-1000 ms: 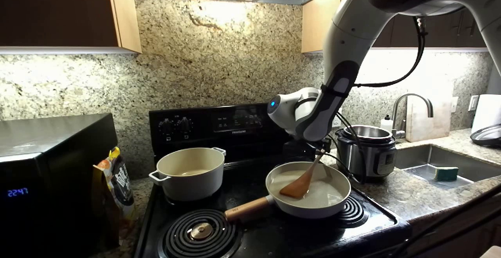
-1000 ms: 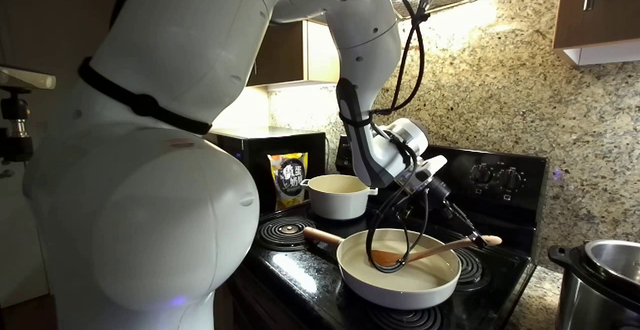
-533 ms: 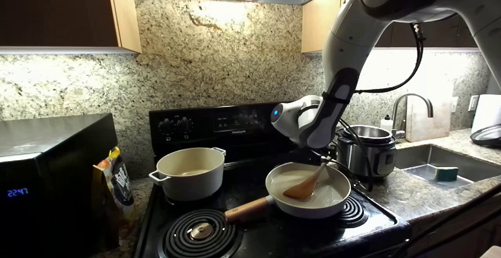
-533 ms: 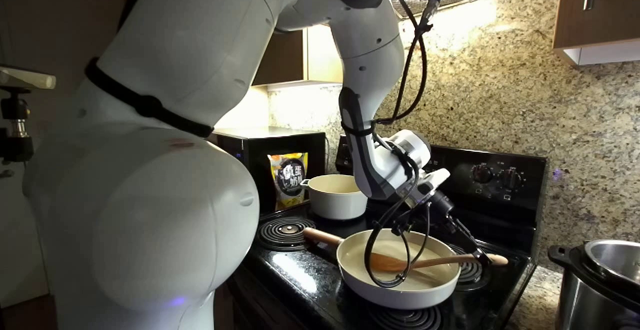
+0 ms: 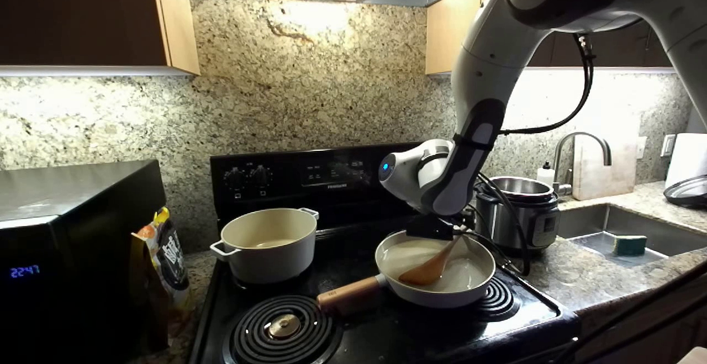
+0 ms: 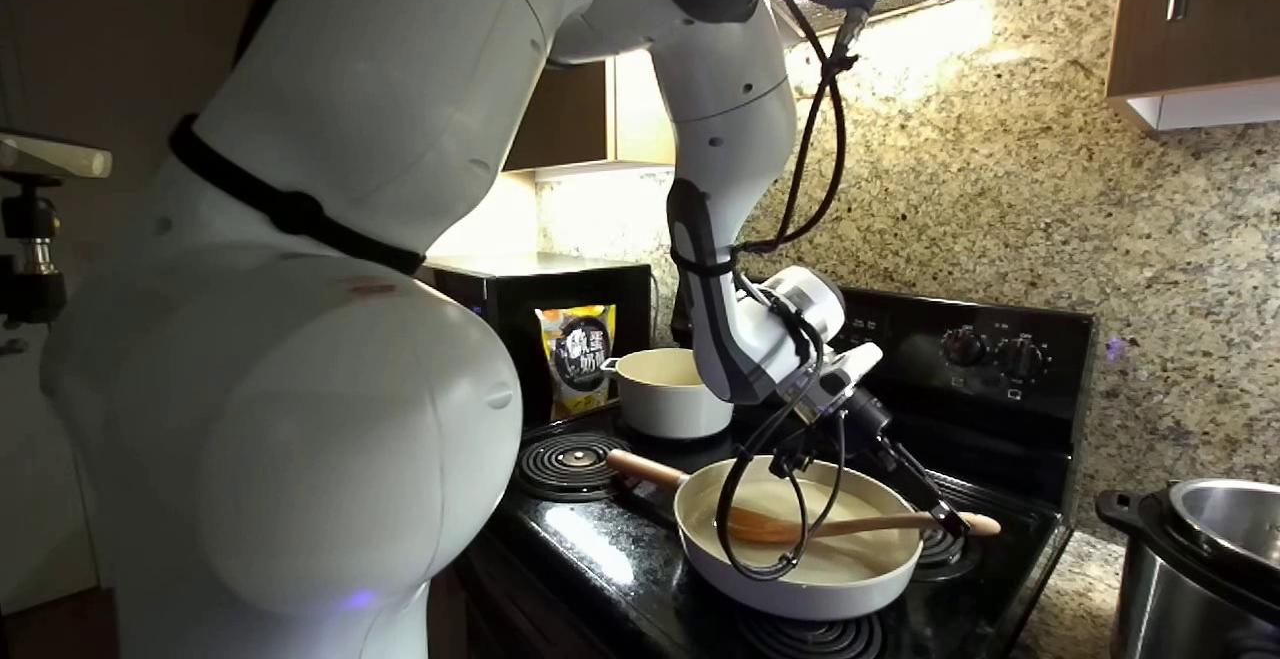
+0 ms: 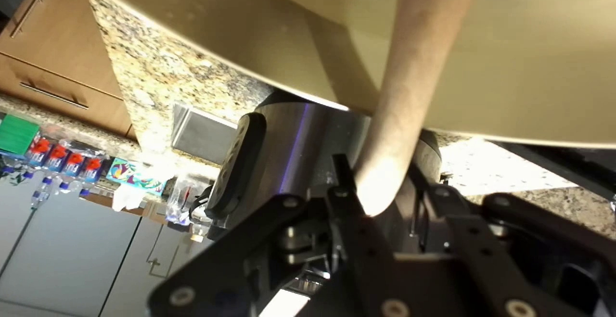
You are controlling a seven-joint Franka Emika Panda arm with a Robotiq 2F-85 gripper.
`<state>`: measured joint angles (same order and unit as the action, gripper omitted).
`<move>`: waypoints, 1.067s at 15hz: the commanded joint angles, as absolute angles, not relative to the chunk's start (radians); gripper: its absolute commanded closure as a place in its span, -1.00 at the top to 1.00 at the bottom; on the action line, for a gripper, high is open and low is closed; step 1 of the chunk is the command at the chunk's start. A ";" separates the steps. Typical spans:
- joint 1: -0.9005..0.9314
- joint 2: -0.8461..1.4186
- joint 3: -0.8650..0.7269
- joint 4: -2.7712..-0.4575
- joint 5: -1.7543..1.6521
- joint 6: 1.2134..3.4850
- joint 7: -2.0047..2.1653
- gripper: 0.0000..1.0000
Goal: Use the spatula to stir the contents in the pan
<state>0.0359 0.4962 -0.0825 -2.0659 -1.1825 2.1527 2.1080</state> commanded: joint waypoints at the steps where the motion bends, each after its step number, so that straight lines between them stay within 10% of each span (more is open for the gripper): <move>1: 0.065 0.477 -0.074 -2.065 -1.221 2.091 2.188 -0.78; 16: 0.093 0.508 -0.041 -2.012 -1.287 1.785 2.364 -0.78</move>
